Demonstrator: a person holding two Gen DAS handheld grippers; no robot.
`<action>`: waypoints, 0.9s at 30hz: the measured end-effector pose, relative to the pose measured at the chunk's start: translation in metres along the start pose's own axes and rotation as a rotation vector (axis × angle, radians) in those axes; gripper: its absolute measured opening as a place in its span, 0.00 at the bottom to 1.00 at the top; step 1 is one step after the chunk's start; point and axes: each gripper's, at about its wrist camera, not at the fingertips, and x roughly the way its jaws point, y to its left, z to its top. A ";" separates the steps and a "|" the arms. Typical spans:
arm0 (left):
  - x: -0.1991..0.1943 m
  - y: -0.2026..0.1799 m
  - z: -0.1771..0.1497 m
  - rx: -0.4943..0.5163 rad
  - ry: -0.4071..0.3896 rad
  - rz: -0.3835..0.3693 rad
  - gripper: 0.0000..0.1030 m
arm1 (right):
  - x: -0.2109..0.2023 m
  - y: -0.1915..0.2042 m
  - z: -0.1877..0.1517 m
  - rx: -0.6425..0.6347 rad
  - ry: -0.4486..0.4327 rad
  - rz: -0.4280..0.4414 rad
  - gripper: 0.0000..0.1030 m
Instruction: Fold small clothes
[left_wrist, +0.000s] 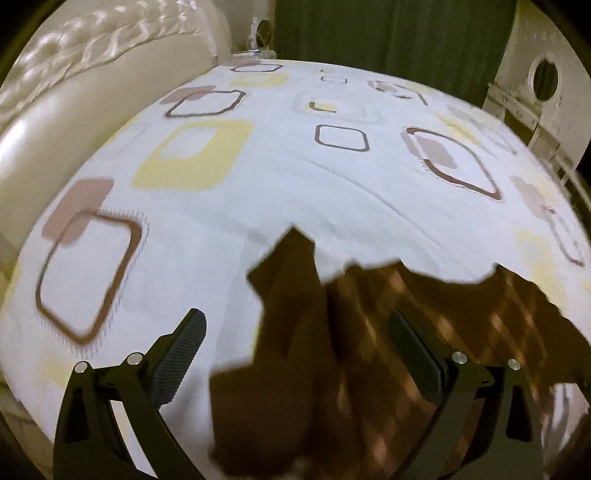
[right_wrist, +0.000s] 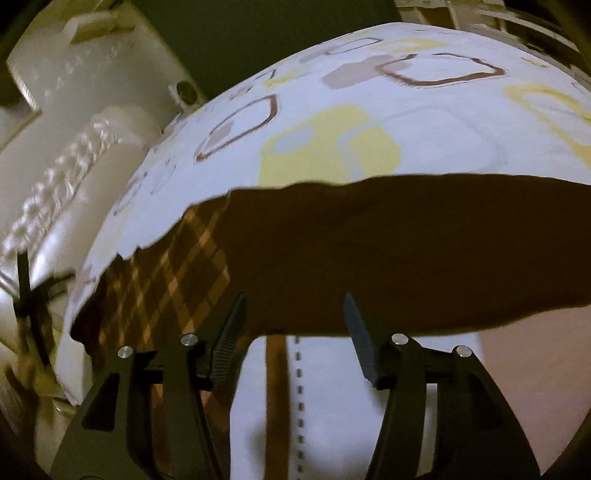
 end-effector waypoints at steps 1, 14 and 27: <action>0.008 -0.001 0.006 0.002 0.011 0.008 0.95 | 0.003 0.003 -0.004 -0.007 0.004 -0.002 0.54; 0.127 0.006 0.037 0.092 0.257 0.070 0.43 | 0.028 0.015 -0.018 -0.070 -0.015 -0.042 0.65; 0.073 0.037 0.033 0.079 0.184 -0.124 0.06 | 0.029 0.019 -0.022 -0.079 -0.039 -0.082 0.66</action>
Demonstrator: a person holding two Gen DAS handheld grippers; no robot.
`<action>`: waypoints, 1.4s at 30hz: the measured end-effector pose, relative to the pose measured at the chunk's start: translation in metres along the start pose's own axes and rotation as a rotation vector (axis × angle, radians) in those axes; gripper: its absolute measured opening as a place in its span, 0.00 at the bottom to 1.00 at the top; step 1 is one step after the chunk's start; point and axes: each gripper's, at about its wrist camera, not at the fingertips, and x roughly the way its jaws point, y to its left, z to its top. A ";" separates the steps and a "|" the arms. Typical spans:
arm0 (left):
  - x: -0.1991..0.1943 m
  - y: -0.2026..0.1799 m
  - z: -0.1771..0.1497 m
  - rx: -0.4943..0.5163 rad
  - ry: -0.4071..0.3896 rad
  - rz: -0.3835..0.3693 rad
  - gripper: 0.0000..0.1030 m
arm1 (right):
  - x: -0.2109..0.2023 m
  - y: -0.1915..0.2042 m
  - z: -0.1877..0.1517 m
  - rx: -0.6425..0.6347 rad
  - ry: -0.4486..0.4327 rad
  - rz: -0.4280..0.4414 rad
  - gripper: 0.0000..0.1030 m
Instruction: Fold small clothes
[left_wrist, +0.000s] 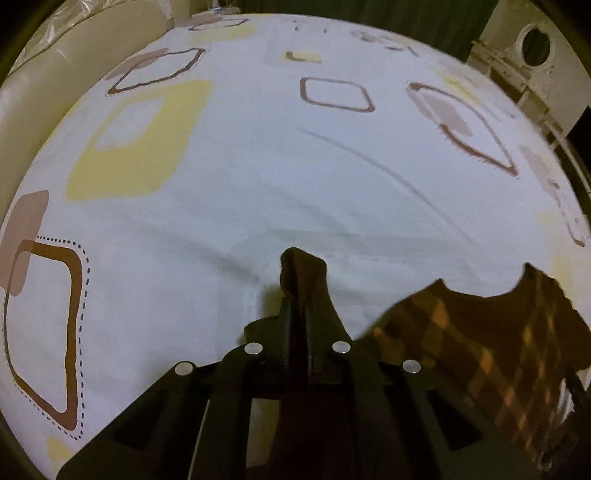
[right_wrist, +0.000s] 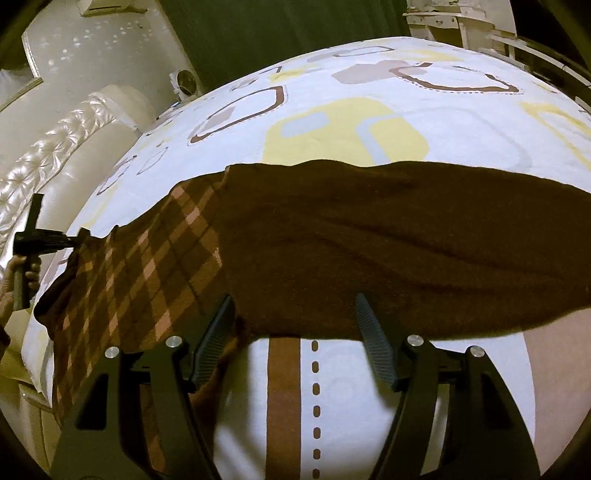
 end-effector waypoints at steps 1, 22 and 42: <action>-0.005 -0.002 -0.002 0.002 -0.007 -0.001 0.06 | 0.000 0.000 0.000 0.000 -0.002 -0.005 0.66; -0.182 0.113 -0.070 -0.178 -0.305 -0.024 0.06 | 0.004 0.007 0.000 0.035 -0.010 -0.068 0.68; -0.197 0.278 -0.192 -0.541 -0.321 0.163 0.06 | 0.010 0.019 -0.002 -0.002 -0.010 -0.135 0.73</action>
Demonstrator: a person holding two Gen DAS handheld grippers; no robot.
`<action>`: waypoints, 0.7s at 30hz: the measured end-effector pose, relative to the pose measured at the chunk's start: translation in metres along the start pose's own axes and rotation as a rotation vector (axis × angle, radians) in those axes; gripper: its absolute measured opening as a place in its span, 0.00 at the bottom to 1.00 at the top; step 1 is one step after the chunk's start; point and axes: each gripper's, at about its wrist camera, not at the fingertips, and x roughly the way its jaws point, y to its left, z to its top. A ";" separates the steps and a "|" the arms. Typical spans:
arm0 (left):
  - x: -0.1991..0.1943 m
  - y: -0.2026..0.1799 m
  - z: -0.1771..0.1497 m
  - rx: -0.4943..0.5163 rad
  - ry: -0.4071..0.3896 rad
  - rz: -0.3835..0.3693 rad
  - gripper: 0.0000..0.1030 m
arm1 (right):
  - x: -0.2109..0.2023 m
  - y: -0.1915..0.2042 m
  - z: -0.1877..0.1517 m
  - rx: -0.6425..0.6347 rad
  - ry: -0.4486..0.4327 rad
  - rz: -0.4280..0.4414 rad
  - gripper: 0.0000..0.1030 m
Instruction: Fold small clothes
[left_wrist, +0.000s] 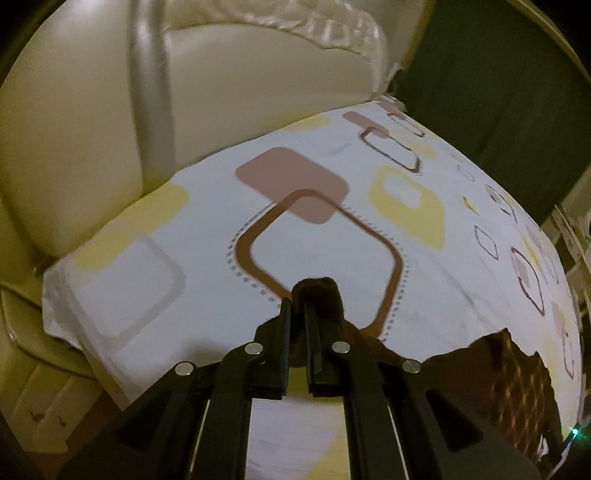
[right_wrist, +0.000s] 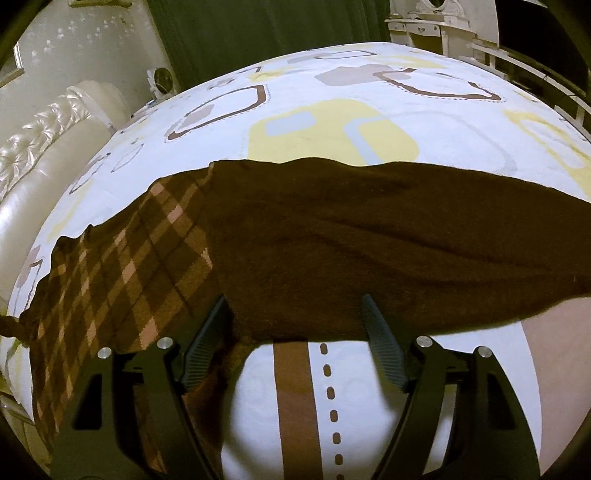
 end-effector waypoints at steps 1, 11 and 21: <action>0.001 0.005 -0.002 -0.006 0.003 0.002 0.06 | 0.000 0.000 0.000 -0.002 0.000 -0.003 0.73; 0.007 0.032 -0.011 -0.070 -0.011 -0.090 0.06 | 0.002 0.004 -0.001 -0.014 -0.002 -0.030 0.75; 0.016 0.096 -0.019 -0.201 0.011 0.065 0.08 | 0.003 0.008 -0.002 -0.022 0.000 -0.048 0.77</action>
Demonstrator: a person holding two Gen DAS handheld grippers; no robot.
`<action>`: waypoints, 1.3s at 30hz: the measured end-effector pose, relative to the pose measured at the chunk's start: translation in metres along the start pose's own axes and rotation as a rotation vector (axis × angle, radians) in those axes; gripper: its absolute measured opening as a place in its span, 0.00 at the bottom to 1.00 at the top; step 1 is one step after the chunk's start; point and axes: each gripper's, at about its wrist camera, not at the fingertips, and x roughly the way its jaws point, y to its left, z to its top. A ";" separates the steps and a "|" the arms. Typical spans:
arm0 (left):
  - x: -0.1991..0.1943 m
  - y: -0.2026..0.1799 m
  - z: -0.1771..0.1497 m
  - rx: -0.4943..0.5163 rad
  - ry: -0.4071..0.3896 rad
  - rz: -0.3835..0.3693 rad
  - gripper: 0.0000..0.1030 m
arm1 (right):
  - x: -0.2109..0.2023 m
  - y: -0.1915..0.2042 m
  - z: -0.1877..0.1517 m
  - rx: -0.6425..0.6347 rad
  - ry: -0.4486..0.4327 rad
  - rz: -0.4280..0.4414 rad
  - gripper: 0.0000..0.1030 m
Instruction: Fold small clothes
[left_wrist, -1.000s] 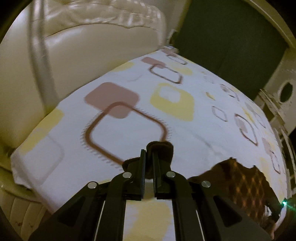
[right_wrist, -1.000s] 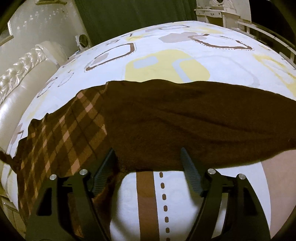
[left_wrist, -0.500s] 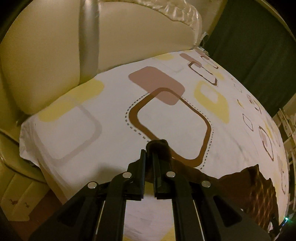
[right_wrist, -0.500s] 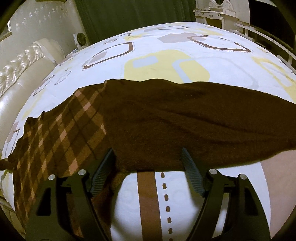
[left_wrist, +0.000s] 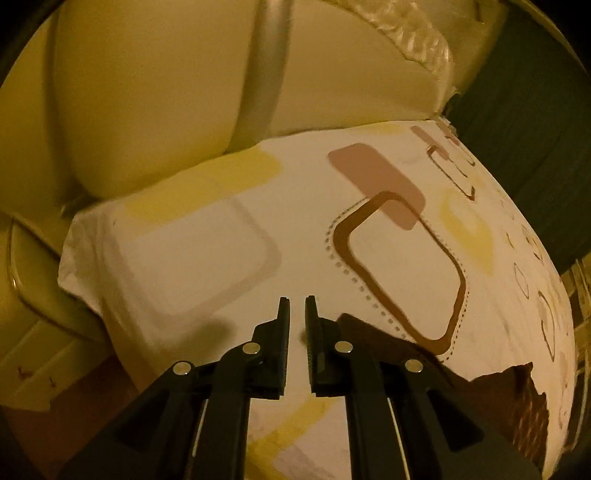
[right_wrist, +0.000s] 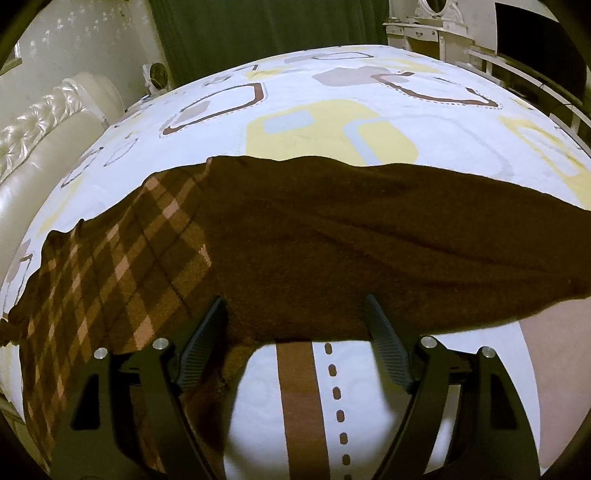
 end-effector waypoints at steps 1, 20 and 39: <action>0.001 -0.003 -0.003 0.009 0.017 -0.012 0.08 | 0.000 0.001 0.000 -0.002 0.000 -0.001 0.78; 0.079 -0.170 -0.054 0.203 0.387 -0.054 0.43 | 0.000 0.001 -0.002 0.011 -0.012 0.018 0.81; 0.110 -0.156 -0.058 0.062 0.491 0.104 0.03 | 0.000 -0.001 -0.002 0.014 -0.015 0.025 0.82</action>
